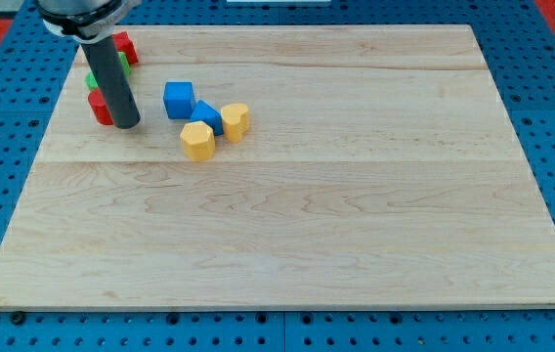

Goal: Place blue cube above the yellow heart

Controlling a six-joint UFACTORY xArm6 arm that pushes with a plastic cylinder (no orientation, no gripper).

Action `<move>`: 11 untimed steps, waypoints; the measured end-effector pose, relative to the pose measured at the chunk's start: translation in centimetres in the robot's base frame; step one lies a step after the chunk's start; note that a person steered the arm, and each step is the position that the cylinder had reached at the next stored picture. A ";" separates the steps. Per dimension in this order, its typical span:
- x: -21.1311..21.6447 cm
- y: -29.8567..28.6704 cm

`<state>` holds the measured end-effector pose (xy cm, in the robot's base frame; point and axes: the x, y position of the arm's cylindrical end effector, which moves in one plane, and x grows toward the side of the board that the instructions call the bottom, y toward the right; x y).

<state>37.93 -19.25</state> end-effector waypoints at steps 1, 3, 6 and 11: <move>-2.3 2.0; -4.4 5.5; -4.8 8.2; -6.3 13.2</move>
